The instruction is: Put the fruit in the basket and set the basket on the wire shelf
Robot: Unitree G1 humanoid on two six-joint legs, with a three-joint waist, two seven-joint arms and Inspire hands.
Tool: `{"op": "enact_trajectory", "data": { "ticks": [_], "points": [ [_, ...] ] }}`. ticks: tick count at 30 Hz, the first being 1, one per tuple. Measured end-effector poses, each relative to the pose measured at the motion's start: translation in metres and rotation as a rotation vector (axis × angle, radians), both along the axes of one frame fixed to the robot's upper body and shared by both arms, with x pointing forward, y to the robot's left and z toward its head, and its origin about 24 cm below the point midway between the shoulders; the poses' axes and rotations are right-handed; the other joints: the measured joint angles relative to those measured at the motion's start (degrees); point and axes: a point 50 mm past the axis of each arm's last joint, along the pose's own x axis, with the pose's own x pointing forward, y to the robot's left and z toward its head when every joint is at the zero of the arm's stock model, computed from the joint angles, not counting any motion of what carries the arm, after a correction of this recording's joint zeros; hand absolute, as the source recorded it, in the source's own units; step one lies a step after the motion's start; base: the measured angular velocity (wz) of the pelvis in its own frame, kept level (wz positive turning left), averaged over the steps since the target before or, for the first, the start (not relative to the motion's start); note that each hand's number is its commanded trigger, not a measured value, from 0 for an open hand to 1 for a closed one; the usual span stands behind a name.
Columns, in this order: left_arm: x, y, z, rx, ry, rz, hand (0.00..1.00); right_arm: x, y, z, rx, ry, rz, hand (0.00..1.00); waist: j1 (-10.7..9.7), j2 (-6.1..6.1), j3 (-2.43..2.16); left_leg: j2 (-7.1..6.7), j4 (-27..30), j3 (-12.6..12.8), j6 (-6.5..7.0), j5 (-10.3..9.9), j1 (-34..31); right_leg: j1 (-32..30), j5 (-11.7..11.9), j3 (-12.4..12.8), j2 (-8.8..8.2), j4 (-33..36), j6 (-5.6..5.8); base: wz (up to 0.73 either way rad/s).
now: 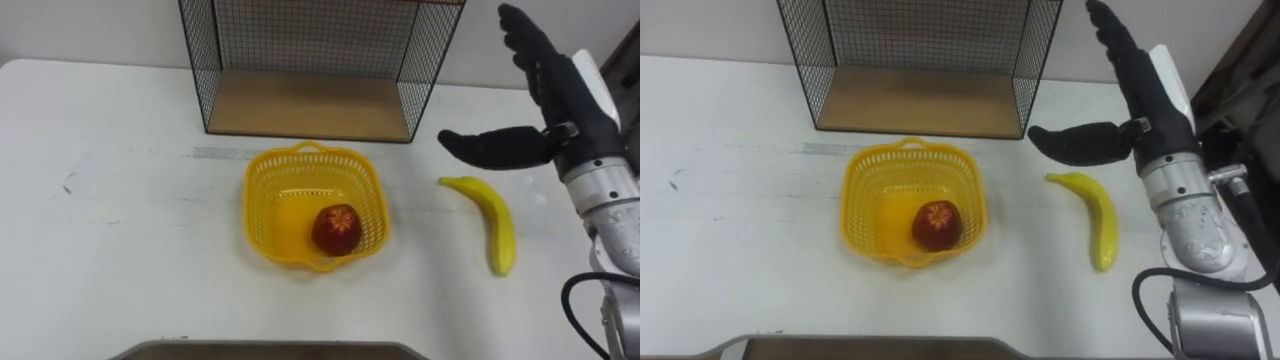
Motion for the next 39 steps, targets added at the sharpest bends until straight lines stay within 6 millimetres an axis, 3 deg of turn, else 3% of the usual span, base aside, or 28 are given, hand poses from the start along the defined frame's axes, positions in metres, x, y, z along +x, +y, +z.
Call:
{"op": "enact_trajectory", "data": {
  "ticks": [11, 17, 25, 39],
  "points": [
    [-0.005, 0.000, 0.000, 0.003, 0.013, 0.004, 0.00, 0.004, -0.015, -0.022, 0.037, 0.062, -0.116, 0.00, 0.1, -0.64, 0.03, 0.00, 0.2, 0.0, 0.00, 0.0, 0.1, 0.0, 0.0, 0.0, 0.00, -0.1, 0.00, 0.00],
    [-0.011, -0.001, -0.001, 0.006, 0.042, 0.016, 0.00, 0.008, -0.028, -0.049, 0.071, 0.185, -0.180, 0.00, 0.2, -0.50, 0.02, 0.00, 0.3, -0.2, 0.00, 0.0, 0.0, 0.0, 0.0, -0.1, -0.02, 0.0, 0.00, 0.00],
    [-0.013, 0.003, 0.001, 0.011, 0.058, 0.043, 0.00, 0.012, -0.038, -0.063, 0.106, 0.281, -0.197, 0.00, 0.2, -1.00, -0.47, -0.01, 0.9, -0.3, 0.00, 0.0, 0.1, 0.5, 0.0, -0.2, -0.03, -0.1, 0.00, 0.00],
    [-0.011, 0.004, 0.002, -0.005, 0.056, 0.052, 0.00, 0.013, -0.047, -0.081, 0.159, 0.407, -0.188, 0.00, 0.5, -1.20, -0.19, -0.04, 0.9, -0.6, -0.01, 0.0, 0.0, 0.8, -0.1, -0.4, -0.03, -0.2, 0.03, 0.01]
  ]
}}
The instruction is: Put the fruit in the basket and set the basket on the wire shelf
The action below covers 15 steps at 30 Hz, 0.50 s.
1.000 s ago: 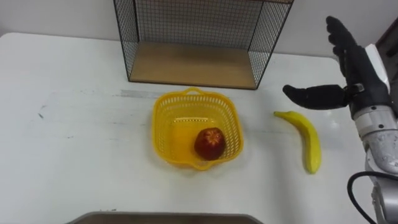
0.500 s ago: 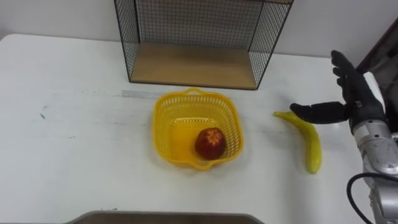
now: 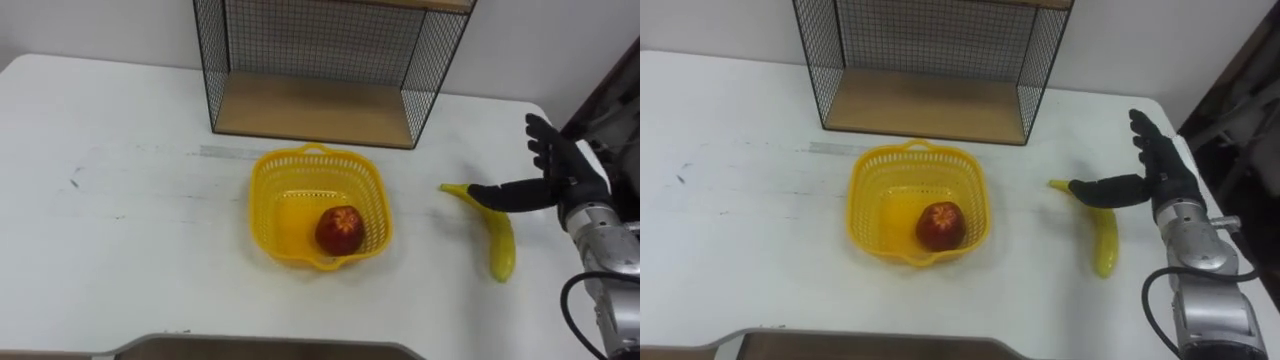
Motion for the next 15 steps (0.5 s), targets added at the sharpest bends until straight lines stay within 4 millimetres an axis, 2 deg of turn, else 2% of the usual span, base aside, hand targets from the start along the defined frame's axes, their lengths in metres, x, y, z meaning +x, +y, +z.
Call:
{"op": "enact_trajectory", "data": {
  "ticks": [7, 15],
  "points": [
    [0.001, 0.006, 0.003, 0.002, -0.013, 0.037, 0.00, -0.003, 0.000, -0.010, 0.004, 0.077, 0.043, 0.00, 0.1, -0.96, 0.06, -0.02, -0.3, 0.0, 0.00, 0.0, 0.1, -0.2, -0.1, 0.0, -0.01, 0.0, 0.05, 0.00],
    [-0.003, 0.006, 0.003, -0.008, 0.019, 0.052, 0.00, -0.008, -0.002, -0.022, -0.050, 0.211, 0.105, 0.00, -0.2, -1.12, 0.06, -0.01, -0.4, 0.0, 0.00, 0.0, 0.0, -0.4, -0.2, 0.1, -0.04, 0.0, 0.03, 0.00]
  ]
}}
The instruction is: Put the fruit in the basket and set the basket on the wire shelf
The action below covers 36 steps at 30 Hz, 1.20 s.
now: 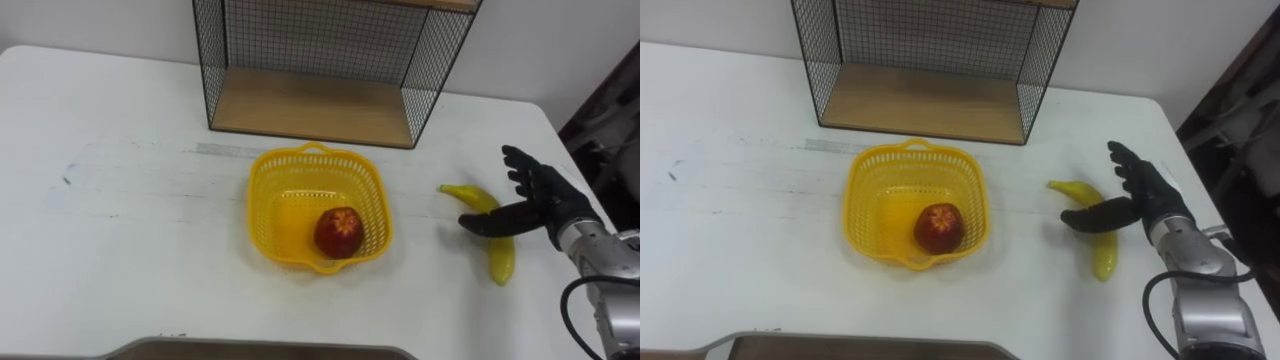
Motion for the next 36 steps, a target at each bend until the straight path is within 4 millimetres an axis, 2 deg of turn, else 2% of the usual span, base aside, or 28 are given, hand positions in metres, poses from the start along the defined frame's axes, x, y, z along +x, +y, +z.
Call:
{"op": "enact_trajectory", "data": {
  "ticks": [9, 18, 29, 36],
  "points": [
    [-0.0035, 0.0019, 0.0003, 0.013, 0.025, 0.018, 0.00, -0.0049, -0.0030, -0.0086, -0.057, 0.113, 0.023, 0.00, 0.0, -0.31, -0.19, -0.02, 0.0, 0.0, 0.00, 0.0, 0.0, -0.1, 0.0, 0.1, 0.00, 0.0, -0.01, 0.00],
    [-0.0036, 0.0034, 0.0007, 0.016, 0.023, 0.028, 0.00, -0.0069, -0.0043, -0.0107, -0.097, 0.165, 0.052, 0.00, 0.0, -0.71, -0.18, -0.04, 0.3, -0.1, 0.00, 0.0, -0.4, -0.3, 0.0, 0.1, 0.01, 0.0, -0.01, 0.00],
    [-0.0033, 0.0061, 0.0016, 0.023, 0.016, 0.049, 0.00, -0.0058, -0.0042, -0.0094, -0.126, 0.207, 0.097, 0.00, 0.0, -0.58, -0.22, -0.04, 0.5, -0.3, 0.00, 0.0, -0.7, -0.5, 0.0, 0.0, 0.02, 0.1, -0.03, 0.00],
    [0.0047, 0.0070, 0.0019, 0.026, -0.004, 0.046, 0.00, -0.0033, -0.0094, -0.0091, -0.118, 0.235, 0.105, 0.00, 0.1, -0.43, -0.12, -0.04, 0.7, -0.7, 0.00, 0.0, -0.8, -0.3, 0.0, -0.4, 0.02, 0.1, -0.04, 0.00]
  ]
}}
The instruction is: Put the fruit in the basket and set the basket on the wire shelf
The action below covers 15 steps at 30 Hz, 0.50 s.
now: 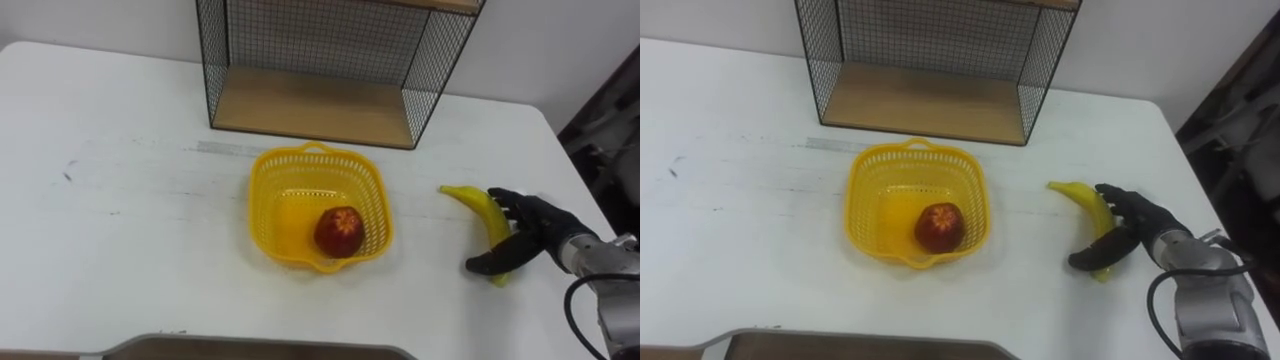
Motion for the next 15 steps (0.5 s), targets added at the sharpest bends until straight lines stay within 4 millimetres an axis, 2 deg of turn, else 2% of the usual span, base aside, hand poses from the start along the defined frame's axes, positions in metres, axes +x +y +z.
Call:
{"op": "enact_trajectory", "data": {
  "ticks": [3, 10, 11, 13, 14, 15],
  "points": [
    [0.0024, 0.0006, 0.0002, 0.003, -0.006, -0.002, 0.00, 0.0008, -0.0008, -0.0028, 0.012, 0.014, -0.009, 0.00, 0.0, -0.30, -0.19, -0.02, 0.1, -0.2, 0.00, 0.0, 0.0, 0.1, 0.0, -0.2, 0.00, 0.0, -0.01, 0.03],
    [0.0060, 0.0014, 0.0006, 0.010, -0.015, -0.004, 0.00, -0.0006, -0.0025, -0.0050, 0.015, 0.023, -0.015, 0.00, 0.2, -0.40, -0.14, -0.06, 0.1, -0.8, -0.01, 0.0, -0.2, 0.4, 0.0, -0.8, 0.00, -0.1, -0.02, 0.03],
    [0.0059, 0.0014, 0.0006, 0.010, -0.015, -0.004, 0.00, -0.0006, -0.0027, -0.0054, 0.015, 0.024, -0.016, 0.05, 0.2, -0.41, -0.14, -0.06, 0.1, -0.9, -0.01, 0.0, -0.1, 0.4, 0.0, -0.8, 0.00, -0.1, -0.02, 0.00],
    [0.0058, 0.0015, 0.0006, 0.011, -0.015, -0.004, 0.00, -0.0001, -0.0033, -0.0056, 0.015, 0.027, -0.018, 0.65, 0.2, -0.39, -0.12, -0.07, 0.1, -0.9, -0.01, 0.0, -0.1, 0.5, 0.0, -0.8, 0.00, -0.1, -0.02, 0.00],
    [0.0059, 0.0015, 0.0006, 0.011, -0.015, -0.004, 0.00, 0.0000, -0.0033, -0.0056, 0.015, 0.026, -0.018, 0.99, 0.2, -0.37, -0.11, -0.07, 0.1, -0.9, -0.01, 0.0, -0.1, 0.5, 0.0, -0.8, 0.00, -0.1, -0.02, 0.00],
    [0.0061, 0.0015, 0.0006, 0.011, -0.015, -0.004, 0.00, 0.0001, -0.0038, -0.0052, 0.011, 0.022, -0.022, 1.00, 0.4, -0.34, -0.09, -0.07, 0.1, -1.0, -0.01, 0.0, -0.1, 0.5, 0.0, -0.8, 0.00, -0.2, -0.02, 0.00]
  ]
}}
